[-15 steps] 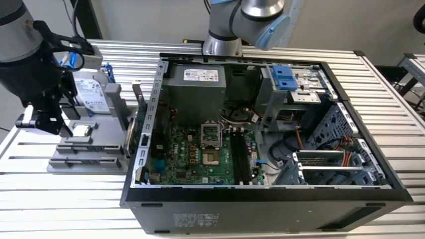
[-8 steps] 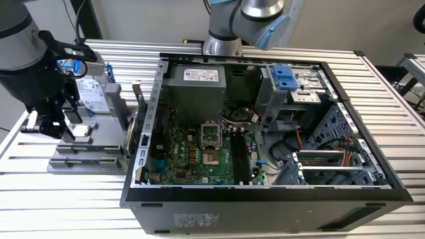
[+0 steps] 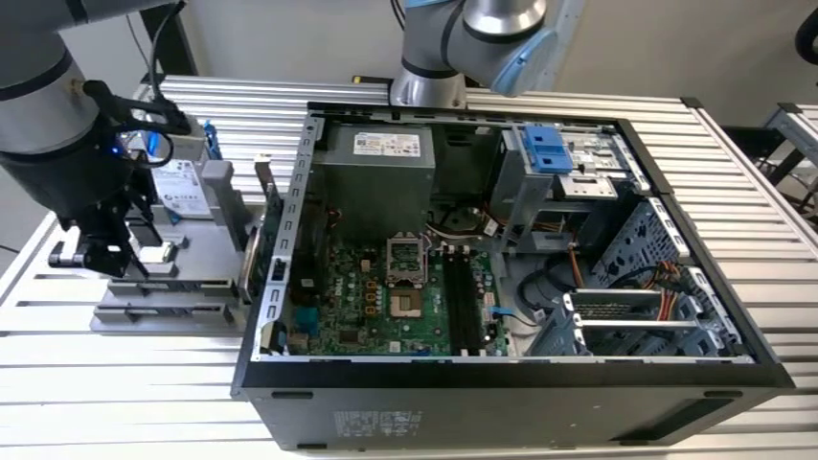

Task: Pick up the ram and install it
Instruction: 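Pick up the ram and move it above insertion slot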

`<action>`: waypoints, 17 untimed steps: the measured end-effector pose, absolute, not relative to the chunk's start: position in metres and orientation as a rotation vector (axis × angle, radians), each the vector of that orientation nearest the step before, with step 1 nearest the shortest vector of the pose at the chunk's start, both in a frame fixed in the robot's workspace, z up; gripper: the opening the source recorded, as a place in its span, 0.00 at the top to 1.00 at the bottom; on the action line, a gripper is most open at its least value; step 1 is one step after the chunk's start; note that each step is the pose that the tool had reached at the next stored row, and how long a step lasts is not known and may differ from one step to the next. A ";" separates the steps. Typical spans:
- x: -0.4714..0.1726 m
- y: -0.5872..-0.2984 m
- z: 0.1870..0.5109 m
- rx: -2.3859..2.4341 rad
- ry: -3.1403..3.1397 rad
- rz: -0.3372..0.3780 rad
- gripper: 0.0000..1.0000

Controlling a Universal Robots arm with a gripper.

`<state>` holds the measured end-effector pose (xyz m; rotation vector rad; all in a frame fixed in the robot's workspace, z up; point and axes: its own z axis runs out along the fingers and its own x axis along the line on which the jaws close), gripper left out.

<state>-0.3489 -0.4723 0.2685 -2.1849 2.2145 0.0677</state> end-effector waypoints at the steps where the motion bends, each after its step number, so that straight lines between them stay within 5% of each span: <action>1: -0.349 -0.473 0.267 -2.185 2.215 0.068 0.00; 17: -0.349 -0.481 0.238 -2.178 2.222 0.067 0.00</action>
